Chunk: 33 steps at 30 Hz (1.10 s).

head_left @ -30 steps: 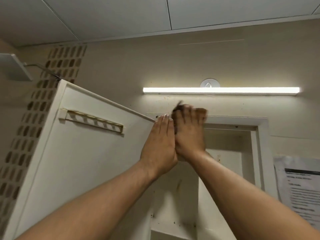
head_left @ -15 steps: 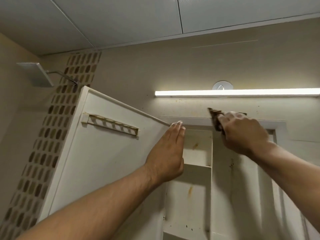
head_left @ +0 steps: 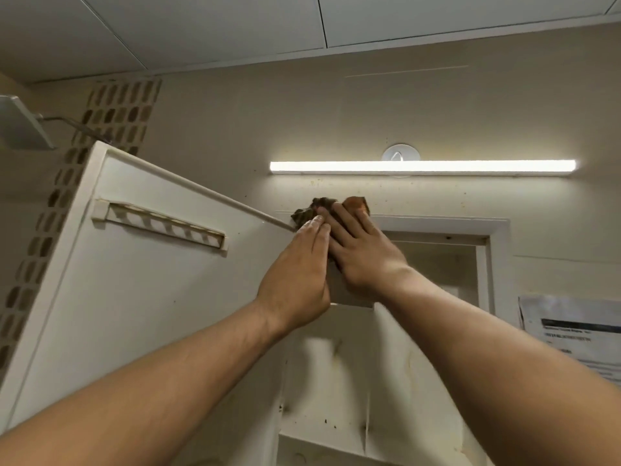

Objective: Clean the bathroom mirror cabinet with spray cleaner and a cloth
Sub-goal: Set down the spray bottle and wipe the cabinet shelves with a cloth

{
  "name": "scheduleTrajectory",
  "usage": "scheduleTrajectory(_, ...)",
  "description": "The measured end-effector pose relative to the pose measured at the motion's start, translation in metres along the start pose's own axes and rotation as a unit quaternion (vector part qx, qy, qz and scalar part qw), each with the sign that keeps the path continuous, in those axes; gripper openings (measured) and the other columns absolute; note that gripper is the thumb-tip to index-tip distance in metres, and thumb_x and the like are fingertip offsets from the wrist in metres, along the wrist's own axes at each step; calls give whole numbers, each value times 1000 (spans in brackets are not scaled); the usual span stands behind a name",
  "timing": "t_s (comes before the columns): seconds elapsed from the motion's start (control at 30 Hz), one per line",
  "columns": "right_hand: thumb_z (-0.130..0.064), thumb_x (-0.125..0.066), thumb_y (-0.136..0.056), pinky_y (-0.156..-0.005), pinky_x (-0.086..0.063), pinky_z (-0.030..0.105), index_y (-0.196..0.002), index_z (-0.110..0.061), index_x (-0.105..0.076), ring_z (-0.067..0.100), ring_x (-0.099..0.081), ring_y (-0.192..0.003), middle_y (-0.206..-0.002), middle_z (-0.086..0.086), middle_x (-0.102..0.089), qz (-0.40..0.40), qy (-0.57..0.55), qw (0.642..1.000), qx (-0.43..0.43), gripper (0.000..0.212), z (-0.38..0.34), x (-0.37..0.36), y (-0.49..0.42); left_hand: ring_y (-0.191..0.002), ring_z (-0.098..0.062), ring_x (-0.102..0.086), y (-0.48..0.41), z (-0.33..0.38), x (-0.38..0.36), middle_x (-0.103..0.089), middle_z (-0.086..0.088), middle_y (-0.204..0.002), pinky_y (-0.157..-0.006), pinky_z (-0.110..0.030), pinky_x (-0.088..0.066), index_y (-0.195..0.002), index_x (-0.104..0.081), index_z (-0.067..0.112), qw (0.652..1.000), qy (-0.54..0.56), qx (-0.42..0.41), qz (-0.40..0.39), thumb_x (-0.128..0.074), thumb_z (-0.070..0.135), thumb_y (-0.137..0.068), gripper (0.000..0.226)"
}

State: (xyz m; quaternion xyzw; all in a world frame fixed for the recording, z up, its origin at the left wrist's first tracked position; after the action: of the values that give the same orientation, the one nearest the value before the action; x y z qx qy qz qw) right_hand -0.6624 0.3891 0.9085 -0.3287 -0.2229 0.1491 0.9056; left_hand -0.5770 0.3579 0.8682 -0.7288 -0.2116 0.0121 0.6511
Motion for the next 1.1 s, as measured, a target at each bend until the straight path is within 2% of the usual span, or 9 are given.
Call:
scheduleTrajectory(0.17,-35,-27,-106,-128,11,46,-162,-21,16,25,23,-156,-169,6,24,15,-54,994,-98,72,64,-11,58,-159,-20,-2,-7,21,-24,-6,-9,-172,-125,-26,1,-163,-10,7,999,21,8,-29,-45,14,-91,81)
scheduleTrajectory(0.3,-36,-36,-105,-129,-8,51,-162,-6,-14,36,-12,-157,-169,18,-15,53,-118,937,-326,68,131,-8,110,-159,-21,-1,-12,41,-39,-5,-9,-172,-121,-23,7,-163,-10,7,998,48,10,-30,-43,17,-93,78)
scheduleTrajectory(0.37,-39,-32,-108,-129,-2,48,-164,-7,-7,34,0,-159,-172,16,-3,44,-133,925,-354,69,139,-12,124,-159,-21,-3,-14,54,-43,-7,-9,-172,-122,-25,4,-163,-12,7,998,52,-2,-25,-41,19,-94,76)
scheduleTrajectory(0.5,-34,-31,-108,-129,6,47,-164,-8,7,31,23,-156,-169,15,22,14,-148,939,-310,72,135,-23,142,-158,-24,-10,-16,74,-53,-12,-9,-171,-122,-28,-4,-162,-16,8,998,61,-19,-26,-42,21,-94,74)
scheduleTrajectory(0.6,-30,-31,-106,-127,11,50,-162,0,3,43,25,-153,-165,27,23,2,-124,940,-318,73,104,-37,174,-157,-25,-14,-11,90,-57,-14,-10,-171,-122,-29,-7,-162,-17,9,997,60,-31,-31,-46,21,-93,76)
scheduleTrajectory(0.7,-34,-27,-106,-124,18,44,-164,-6,-3,34,29,-153,-168,16,20,-34,-99,970,-218,68,67,-56,204,-158,-25,-13,-6,107,-59,-14,-12,-171,-123,-28,-2,-162,-16,7,996,61,-54,-38,-48,20,-93,78)
scheduleTrajectory(0.83,-43,-29,-105,-128,10,38,-164,-19,-7,15,20,-157,-172,-1,7,-30,-104,987,-118,68,83,-57,221,-158,-25,-12,7,122,-61,-13,-13,-171,-126,-29,-4,-162,-16,6,995,65,-66,-39,-49,18,-91,79)
scheduleTrajectory(0.97,-38,-38,-104,-129,-3,45,-163,-13,-19,21,6,-160,-173,6,-5,19,-181,974,-135,68,42,-70,257,-157,-26,-14,30,120,-68,-14,-14,-170,-126,-30,-4,-161,-17,5,995,57,-62,-60,-51,17,-91,80)
scheduleTrajectory(1.1,-39,-44,-102,-125,-12,45,-163,-17,-26,22,-8,-160,-172,4,-15,-23,-164,986,-22,67,-29,-100,344,-159,-24,-7,58,116,-78,-6,-12,-172,-124,-31,0,-163,-11,7,990,30,-74,-114,-48,19,-93,80)
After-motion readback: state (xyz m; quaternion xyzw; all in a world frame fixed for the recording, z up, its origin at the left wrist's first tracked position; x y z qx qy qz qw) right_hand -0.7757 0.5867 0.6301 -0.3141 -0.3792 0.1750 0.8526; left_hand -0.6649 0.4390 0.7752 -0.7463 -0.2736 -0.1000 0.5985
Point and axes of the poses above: each hand's wrist, its own y-axis away from the middle knuckle, its own x-axis out of the back of the hand, z = x × y, the point moved 8 cm from there along -y, towards the middle knuckle
